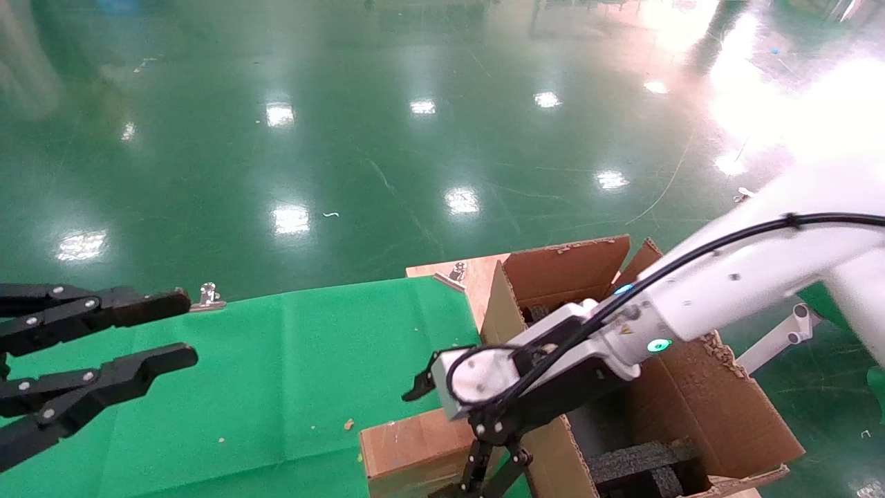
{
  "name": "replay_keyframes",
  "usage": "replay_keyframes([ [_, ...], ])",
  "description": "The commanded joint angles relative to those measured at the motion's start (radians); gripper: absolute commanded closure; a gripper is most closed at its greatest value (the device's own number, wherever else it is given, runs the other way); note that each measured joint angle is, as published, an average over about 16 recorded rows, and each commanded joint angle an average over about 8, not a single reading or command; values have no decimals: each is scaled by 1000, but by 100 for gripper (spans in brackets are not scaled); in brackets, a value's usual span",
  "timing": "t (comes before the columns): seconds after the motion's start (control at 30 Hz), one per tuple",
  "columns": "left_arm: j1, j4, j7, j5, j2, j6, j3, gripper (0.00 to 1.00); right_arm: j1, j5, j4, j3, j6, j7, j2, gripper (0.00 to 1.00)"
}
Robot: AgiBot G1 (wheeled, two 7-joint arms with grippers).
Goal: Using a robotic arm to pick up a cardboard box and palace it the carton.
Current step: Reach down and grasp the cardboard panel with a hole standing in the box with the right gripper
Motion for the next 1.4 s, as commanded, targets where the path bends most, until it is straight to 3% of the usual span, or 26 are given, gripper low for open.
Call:
replay_keyframes([
  [0.03,0,0,0,0,0,0,0,100,24,-20,-15,-39,2,-15,-20,0],
  [0.2,0,0,0,0,0,0,0,100,66,-61,-42,-98,6,-47,-55,0],
  [0.27,0,0,0,0,0,0,0,93,80,-75,-50,-119,7,-56,-67,0],
  [0.47,0,0,0,0,0,0,0,19,116,-115,-64,-181,8,-74,-93,0],
  [0.53,0,0,0,0,0,0,0,0,125,-123,-67,-196,10,-78,-98,0],
  [0.57,0,0,0,0,0,0,0,0,129,-127,-68,-202,11,-79,-100,1],
  [0.63,0,0,0,0,0,0,0,0,136,-133,-71,-214,12,-82,-104,16],
  [0.83,0,0,0,0,0,0,0,0,148,-140,-76,-234,12,-89,-111,90],
  [0.9,0,0,0,0,0,0,0,0,148,-139,-76,-233,12,-89,-110,100],
  [1.4,0,0,0,0,0,0,0,0,139,-131,-73,-220,13,-85,-106,100],
])
